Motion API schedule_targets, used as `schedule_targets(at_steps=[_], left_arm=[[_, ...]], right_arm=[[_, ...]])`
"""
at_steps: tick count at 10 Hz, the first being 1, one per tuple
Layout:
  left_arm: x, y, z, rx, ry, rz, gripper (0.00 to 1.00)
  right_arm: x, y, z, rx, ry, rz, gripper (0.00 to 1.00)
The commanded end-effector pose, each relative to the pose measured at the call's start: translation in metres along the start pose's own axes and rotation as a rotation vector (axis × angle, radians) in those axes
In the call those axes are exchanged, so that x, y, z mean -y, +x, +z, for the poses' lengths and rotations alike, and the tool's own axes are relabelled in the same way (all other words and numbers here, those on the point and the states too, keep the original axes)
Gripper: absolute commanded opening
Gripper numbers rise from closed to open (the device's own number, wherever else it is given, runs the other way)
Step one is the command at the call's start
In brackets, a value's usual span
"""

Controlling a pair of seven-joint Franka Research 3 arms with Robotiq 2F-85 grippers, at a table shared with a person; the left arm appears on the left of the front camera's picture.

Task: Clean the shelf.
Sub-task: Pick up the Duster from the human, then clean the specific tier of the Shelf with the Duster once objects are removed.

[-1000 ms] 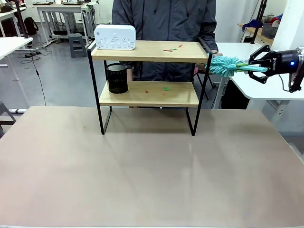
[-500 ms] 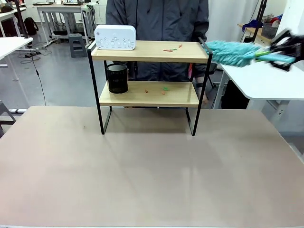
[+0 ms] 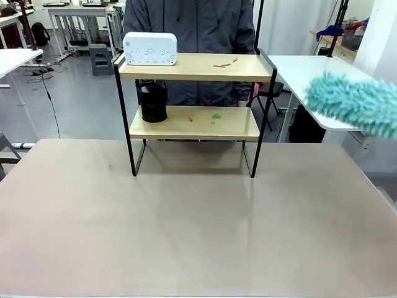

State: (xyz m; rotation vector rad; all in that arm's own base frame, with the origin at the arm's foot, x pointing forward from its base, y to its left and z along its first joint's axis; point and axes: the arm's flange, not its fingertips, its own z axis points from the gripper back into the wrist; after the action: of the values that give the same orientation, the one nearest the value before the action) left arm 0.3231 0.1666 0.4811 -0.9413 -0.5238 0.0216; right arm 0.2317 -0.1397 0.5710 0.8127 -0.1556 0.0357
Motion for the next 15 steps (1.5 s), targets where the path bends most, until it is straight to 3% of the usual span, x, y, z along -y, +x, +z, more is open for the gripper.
schedule_targets(at_steps=[1, 2, 15], left_arm=[[0.000, -0.001, 0.000, 0.000, -0.004, -0.021, 1.00], [0.000, -0.001, 0.000, 0.000, -0.004, -0.021, 1.00], [0.000, -0.001, 0.000, 0.000, -0.004, -0.021, 1.00]], right_arm=[[0.018, -0.003, 0.001, -0.051, -0.012, 0.047, 0.00], [0.000, 0.000, 0.000, 0.000, 0.000, 0.000, 0.00], [0.000, 0.000, 0.000, 0.000, 0.000, 0.000, 0.00]])
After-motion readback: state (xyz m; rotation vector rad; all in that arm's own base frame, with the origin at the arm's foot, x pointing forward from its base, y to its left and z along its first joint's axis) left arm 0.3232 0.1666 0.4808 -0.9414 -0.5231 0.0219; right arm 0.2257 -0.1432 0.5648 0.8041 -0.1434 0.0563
